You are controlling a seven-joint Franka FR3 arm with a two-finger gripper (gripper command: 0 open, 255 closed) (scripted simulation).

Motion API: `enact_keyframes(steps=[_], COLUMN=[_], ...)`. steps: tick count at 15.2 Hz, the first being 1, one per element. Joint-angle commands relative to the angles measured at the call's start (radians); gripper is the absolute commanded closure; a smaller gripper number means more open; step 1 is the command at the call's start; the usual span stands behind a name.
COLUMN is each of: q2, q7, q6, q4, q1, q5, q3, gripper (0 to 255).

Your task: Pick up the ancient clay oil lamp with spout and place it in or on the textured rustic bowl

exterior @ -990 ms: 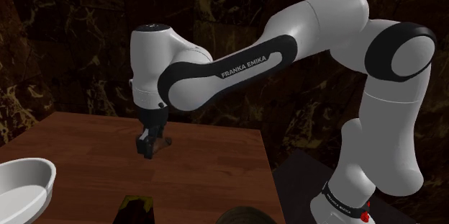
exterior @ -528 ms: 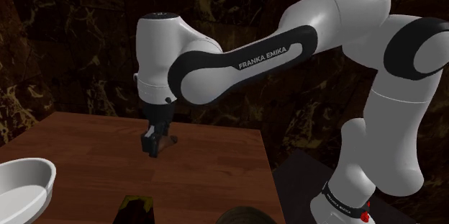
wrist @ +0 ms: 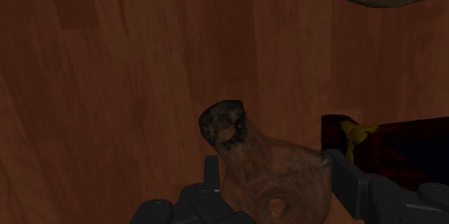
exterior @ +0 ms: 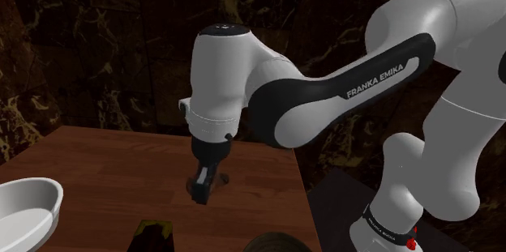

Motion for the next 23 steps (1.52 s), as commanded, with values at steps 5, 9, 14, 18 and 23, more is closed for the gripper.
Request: enact_keyframes(steps=[5, 9, 14, 18, 23], q2=[-0.159, -0.257, -0.367, -0.392, -0.363], q7=[0.083, 0.141, 0.222, 0.257, 0.266], q6=[0.001, -0.008, -0.032, -0.014, 0.061], q4=[-0.159, -0.245, -0.328, -0.37, -0.416], q1=[0.056, 0.101, 0.166, 0.191, 0.189], q5=[0.048, 0.089, 0.146, 0.168, 0.166], q3=[0.054, 0.094, 0.153, 0.181, 0.195], gripper=[255, 255, 255, 255, 255])
